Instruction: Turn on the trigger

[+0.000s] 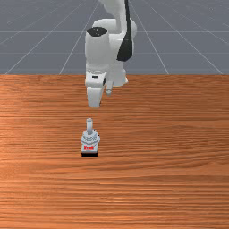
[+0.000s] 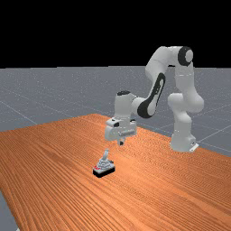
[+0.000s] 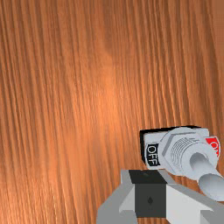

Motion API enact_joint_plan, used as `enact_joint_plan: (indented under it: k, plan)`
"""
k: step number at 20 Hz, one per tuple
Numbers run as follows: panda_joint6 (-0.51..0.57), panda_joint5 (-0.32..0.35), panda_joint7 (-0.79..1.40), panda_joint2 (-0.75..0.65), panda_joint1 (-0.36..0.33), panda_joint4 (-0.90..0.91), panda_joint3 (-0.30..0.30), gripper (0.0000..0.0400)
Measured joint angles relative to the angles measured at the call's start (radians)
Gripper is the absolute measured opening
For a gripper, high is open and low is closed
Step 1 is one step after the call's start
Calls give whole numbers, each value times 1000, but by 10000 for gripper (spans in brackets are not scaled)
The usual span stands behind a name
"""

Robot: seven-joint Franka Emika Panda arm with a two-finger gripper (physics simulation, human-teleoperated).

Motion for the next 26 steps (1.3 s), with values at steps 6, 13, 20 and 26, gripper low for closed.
enact_joint_plan:
  k: [6, 13, 20, 26]
  plan:
    - [-19, -3, 122, 30, 16, 41, -15, 0]
    - [60, 20, 27, 127, 2, 159, 9, 0]
    - [-77, 12, -3, 211, 3, 315, 18, 0]
    - [-180, 0, 39, 158, 16, 259, 5, 0]
